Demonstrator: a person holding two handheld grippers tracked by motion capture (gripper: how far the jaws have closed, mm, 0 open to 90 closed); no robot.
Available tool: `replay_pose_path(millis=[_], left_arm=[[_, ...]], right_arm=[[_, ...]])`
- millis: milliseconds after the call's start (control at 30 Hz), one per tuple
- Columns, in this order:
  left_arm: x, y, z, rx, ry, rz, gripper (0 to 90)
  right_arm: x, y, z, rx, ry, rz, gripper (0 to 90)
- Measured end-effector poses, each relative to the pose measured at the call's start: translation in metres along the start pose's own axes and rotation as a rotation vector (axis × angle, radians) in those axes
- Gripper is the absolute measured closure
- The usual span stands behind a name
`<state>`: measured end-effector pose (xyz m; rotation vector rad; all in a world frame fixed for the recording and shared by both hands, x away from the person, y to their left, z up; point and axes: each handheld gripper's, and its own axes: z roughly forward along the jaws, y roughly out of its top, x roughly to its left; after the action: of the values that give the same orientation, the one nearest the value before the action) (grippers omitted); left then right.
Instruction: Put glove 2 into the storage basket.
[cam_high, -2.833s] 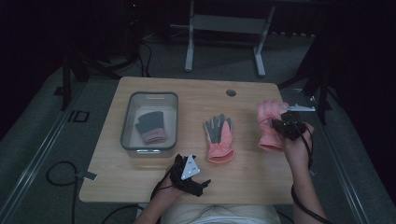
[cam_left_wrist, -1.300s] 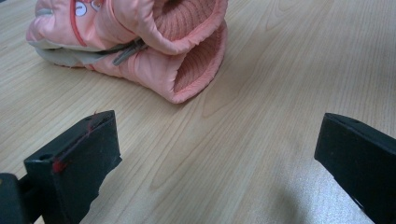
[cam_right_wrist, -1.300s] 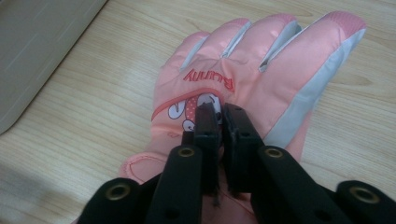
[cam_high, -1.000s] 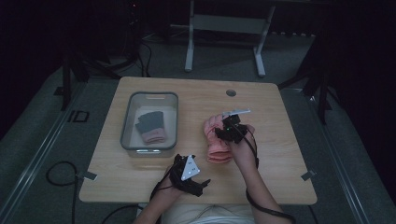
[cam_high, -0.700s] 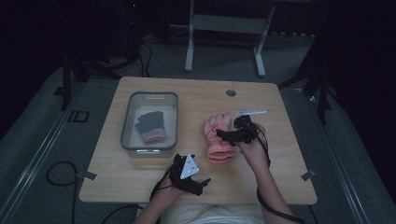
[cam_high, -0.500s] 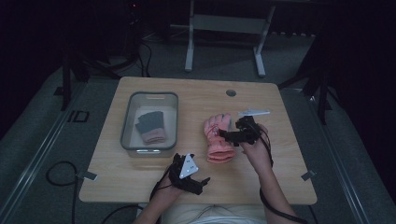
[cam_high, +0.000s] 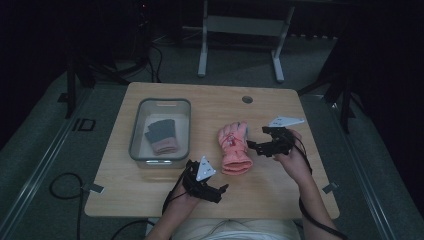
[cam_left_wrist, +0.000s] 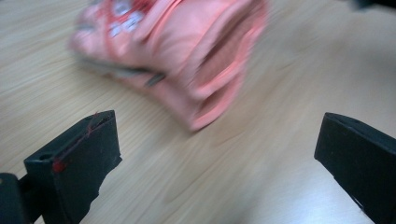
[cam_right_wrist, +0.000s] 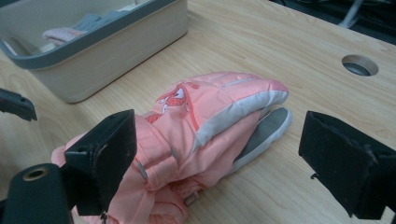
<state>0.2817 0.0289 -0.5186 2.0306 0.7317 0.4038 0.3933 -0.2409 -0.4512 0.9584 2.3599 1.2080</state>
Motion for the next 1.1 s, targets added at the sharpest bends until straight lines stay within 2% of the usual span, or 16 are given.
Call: replay_pose_path(millis=[100,233,300,333,367,467,533,567,600,667,700,800,867,967,1067,1100], left_arm=[[0.002,0.018,0.001,0.008,-0.039,0.012,0.0],[0.013,0.043,0.002,-0.039,-0.094,-0.025,0.0],[0.015,0.048,0.003,-0.048,-0.095,-0.03,2.0],[0.024,0.063,0.007,-0.059,-0.086,-0.023,2.0],[0.029,0.068,0.01,-0.066,-0.081,-0.028,2.5],[0.04,0.081,0.02,-0.067,-0.078,-0.031,3.6],[0.048,0.088,0.027,-0.053,-0.073,-0.032,4.7],[0.051,0.09,0.032,-0.044,-0.066,-0.04,4.9],[0.055,0.092,0.035,-0.035,-0.051,-0.034,6.5],[0.061,0.095,0.042,-0.027,-0.032,-0.043,9.1],[0.063,0.096,0.045,-0.023,-0.009,-0.048,13.1],[0.07,0.098,0.055,0.027,0.03,-0.066,15.5],[0.071,0.099,0.062,0.067,0.066,-0.069,18.1],[0.076,0.096,0.07,0.117,0.077,-0.091,20.9],[0.083,0.09,0.076,0.143,0.068,-0.157,23.3],[0.083,0.09,0.076,0.143,0.068,-0.157,23.8]], right_arm=[[-0.005,-0.002,-0.001,0.001,0.001,0.001,11.3],[-0.008,-0.002,-0.003,-0.018,0.015,0.041,12.7],[-0.008,-0.001,-0.003,-0.023,0.014,0.044,12.4],[-0.007,0.0,-0.003,-0.024,0.011,0.037,10.9],[-0.005,0.004,0.0,-0.072,-0.012,0.046,10.4],[-0.004,0.009,0.005,-0.077,0.01,0.039,10.6],[-0.005,0.012,0.008,-0.074,0.022,0.044,17.0],[-0.006,0.015,0.01,-0.066,0.021,0.05,22.6],[-0.006,0.017,0.011,-0.054,0.012,0.043,32.8],[-0.008,0.021,0.015,-0.034,0.01,0.054,41.3],[-0.009,0.023,0.017,-0.031,0.006,0.065,52.4],[-0.009,0.026,0.026,-0.001,0.006,0.082,61.3],[-0.008,0.026,0.034,0.028,0.001,0.096,61.3],[-0.008,0.022,0.044,0.048,-0.014,0.123,54.5],[-0.006,0.016,0.051,0.069,-0.032,0.14,48.5],[-0.006,0.016,0.051,0.069,-0.032,0.14,48.5]])
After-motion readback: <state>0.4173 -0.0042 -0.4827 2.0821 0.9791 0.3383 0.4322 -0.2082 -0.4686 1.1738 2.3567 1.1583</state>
